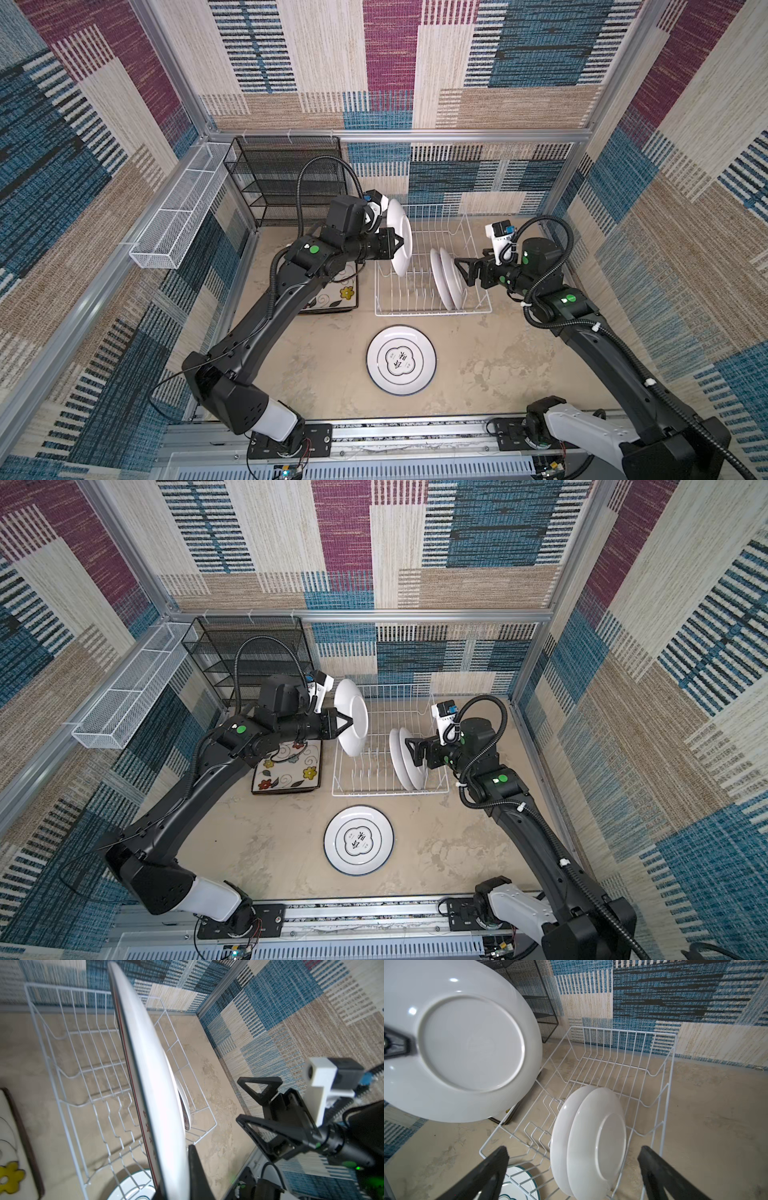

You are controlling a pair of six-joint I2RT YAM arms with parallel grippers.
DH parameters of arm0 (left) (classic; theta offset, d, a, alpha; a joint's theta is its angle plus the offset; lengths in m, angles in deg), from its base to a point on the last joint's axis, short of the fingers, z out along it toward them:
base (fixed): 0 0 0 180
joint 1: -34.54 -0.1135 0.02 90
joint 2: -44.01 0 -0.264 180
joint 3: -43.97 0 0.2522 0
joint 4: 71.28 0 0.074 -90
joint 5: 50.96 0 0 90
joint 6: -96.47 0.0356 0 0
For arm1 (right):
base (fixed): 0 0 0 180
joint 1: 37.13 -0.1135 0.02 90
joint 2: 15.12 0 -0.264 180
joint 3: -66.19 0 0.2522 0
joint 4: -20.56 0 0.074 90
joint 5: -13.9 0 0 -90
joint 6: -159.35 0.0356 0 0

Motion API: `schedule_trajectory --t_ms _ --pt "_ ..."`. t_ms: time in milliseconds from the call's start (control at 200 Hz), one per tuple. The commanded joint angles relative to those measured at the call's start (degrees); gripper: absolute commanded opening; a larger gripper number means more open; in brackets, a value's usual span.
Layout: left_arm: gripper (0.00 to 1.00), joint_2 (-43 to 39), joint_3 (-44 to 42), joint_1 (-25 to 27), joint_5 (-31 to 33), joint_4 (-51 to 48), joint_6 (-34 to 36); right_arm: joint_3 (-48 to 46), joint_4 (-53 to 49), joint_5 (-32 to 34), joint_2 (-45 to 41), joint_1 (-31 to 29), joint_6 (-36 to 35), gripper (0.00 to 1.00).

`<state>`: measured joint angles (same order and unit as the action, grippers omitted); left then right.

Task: Unload the plates from the dish rack
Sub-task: 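Lift the sunburst plate up out of the rack with the left gripper, then swing the held plate toward the right gripper while the right gripper reaches to it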

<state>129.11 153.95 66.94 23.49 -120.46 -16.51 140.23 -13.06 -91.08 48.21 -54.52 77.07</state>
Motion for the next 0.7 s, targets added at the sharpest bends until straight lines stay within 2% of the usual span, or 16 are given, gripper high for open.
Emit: schedule_trajectory --t_ms 0,200,421,536,696 --pt "0.0 -2.16 -0.73 0.11 3.49 0.98 14.59 4.95 -3.84 -0.09 2.97 -0.08 10.41 1.0" --pt "0.0 -6.65 -5.4 1.57 6.92 1.67 28.78 11.24 -4.05 -6.49 6.82 0.05 20.11 1.0" --pt "0.0 -9.51 -11.55 7.17 21.32 2.89 44.68 17.71 -2.72 -15.09 12.09 0.69 27.44 1.0" --pt "0.0 -9.3 -14.34 10.66 28.68 4.15 52.3 18.14 1.5 -19.21 13.2 0.68 29.23 1.0" --pt "0.0 -10.05 -19.21 14.23 34.9 9.16 59.35 21.07 -0.56 -21.15 16.08 0.6 28.15 0.99"
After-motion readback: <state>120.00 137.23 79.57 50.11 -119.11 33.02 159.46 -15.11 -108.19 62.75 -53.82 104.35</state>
